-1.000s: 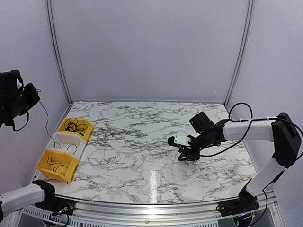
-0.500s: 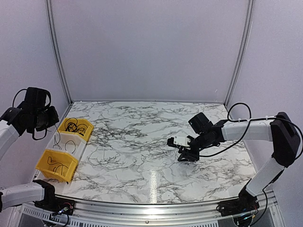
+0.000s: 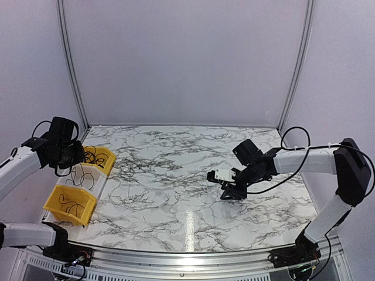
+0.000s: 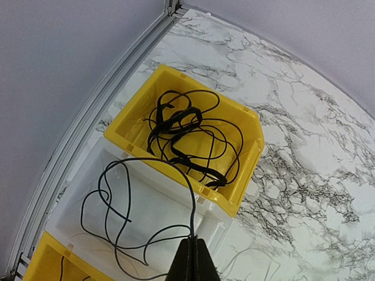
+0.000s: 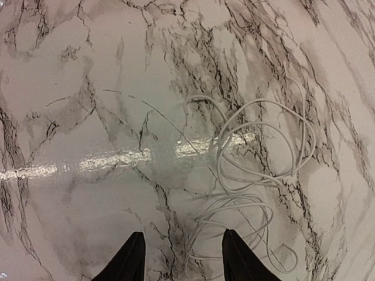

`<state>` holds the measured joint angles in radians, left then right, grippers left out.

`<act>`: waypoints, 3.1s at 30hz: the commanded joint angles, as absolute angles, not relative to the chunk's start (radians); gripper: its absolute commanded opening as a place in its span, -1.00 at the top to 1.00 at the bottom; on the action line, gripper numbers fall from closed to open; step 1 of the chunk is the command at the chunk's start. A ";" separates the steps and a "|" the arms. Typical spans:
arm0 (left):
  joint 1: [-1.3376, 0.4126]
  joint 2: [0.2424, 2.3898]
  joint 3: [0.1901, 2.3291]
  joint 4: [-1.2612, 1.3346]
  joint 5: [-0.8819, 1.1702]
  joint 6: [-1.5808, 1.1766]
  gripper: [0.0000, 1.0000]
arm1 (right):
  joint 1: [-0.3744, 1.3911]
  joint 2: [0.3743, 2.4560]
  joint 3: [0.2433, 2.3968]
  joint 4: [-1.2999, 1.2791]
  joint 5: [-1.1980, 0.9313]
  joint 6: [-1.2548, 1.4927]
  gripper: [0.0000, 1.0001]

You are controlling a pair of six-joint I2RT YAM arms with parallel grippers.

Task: Untangle the cables

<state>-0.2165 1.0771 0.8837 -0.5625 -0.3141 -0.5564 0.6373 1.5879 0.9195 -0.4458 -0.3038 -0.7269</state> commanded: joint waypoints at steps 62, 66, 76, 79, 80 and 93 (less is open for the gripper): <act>-0.325 1.062 1.013 -1.214 -0.304 -0.756 1.00 | 0.703 1.604 0.968 -0.510 -0.247 -0.750 0.09; -0.325 1.063 1.222 -1.261 -0.339 -0.704 1.00 | 0.716 1.613 0.968 -0.509 -0.235 -0.749 0.09; -0.339 1.175 1.524 -1.291 -0.410 -0.671 1.00 | 0.718 1.612 0.965 -0.504 -0.215 -0.745 0.09; -0.339 1.190 1.495 -1.239 -0.415 -0.674 1.00 | 0.717 1.615 0.963 -0.503 -0.215 -0.744 0.09; -0.339 1.192 1.476 -1.222 -0.419 -0.677 1.00 | 0.717 1.615 0.963 -0.504 -0.215 -0.744 0.09; -0.335 1.171 1.139 -0.980 -0.366 -0.746 1.00 | 0.717 1.634 0.962 -0.504 -0.209 -0.745 0.09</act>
<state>-0.3344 1.1893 1.1976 -1.0821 -0.3878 -0.7200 0.7086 1.6150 0.9344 -0.4953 -0.2180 -0.7380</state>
